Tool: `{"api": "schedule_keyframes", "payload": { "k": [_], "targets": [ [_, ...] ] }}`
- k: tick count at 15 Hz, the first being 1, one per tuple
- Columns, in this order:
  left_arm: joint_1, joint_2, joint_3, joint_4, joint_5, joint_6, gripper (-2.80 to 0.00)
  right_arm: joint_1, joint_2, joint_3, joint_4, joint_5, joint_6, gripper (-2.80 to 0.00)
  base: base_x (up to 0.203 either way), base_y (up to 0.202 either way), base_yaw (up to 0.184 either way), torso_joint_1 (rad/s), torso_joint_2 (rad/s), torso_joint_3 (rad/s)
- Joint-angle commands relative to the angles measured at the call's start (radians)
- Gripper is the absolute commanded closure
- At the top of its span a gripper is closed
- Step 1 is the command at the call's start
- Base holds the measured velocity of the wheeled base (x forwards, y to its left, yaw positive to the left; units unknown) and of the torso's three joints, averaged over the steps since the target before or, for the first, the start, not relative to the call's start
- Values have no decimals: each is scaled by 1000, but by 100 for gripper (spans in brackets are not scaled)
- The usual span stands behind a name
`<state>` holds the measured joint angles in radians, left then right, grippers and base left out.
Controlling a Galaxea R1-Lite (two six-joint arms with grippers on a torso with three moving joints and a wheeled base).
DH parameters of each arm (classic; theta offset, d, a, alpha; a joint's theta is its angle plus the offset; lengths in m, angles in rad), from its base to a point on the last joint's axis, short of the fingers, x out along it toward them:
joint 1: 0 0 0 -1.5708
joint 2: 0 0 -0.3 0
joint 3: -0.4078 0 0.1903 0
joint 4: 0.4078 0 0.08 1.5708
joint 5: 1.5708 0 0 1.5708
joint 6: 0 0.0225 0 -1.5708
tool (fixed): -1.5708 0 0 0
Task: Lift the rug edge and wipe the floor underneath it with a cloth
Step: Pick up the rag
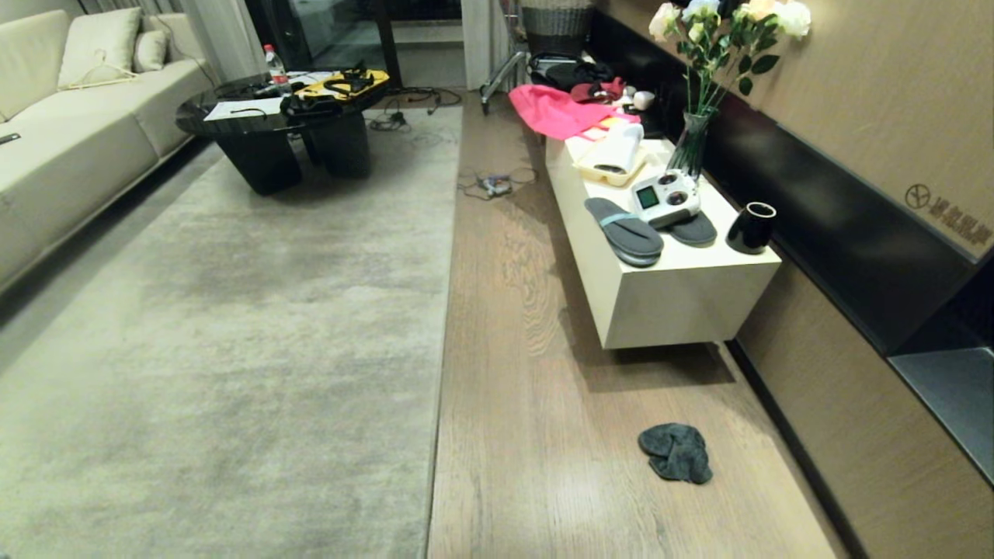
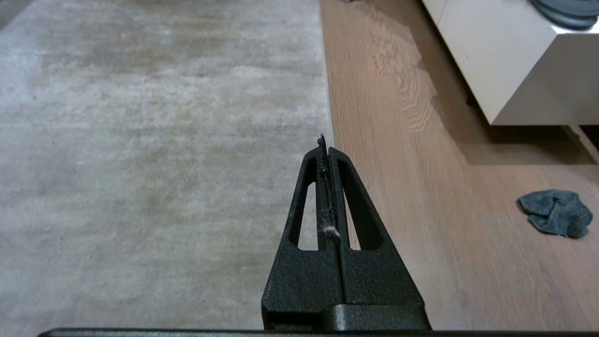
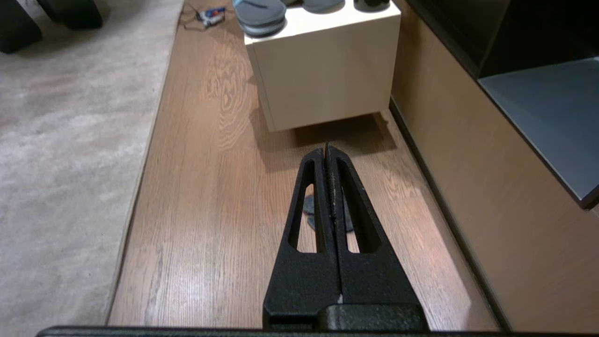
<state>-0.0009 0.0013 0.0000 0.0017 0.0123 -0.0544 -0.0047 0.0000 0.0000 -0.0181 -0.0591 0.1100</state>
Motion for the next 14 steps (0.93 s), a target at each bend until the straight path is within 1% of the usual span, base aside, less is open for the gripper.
{"api": "schedule_keyframes", "payload": {
  "k": [1,14],
  "targets": [
    [1,0,0,0,1,-1,0,0,0,0,0,0,0,0,0,0,0,2,5,-198],
    [0,0,0,0,1,-6,0,0,0,0,0,-1,0,0,0,0,0,4,1,-194]
  ]
}}
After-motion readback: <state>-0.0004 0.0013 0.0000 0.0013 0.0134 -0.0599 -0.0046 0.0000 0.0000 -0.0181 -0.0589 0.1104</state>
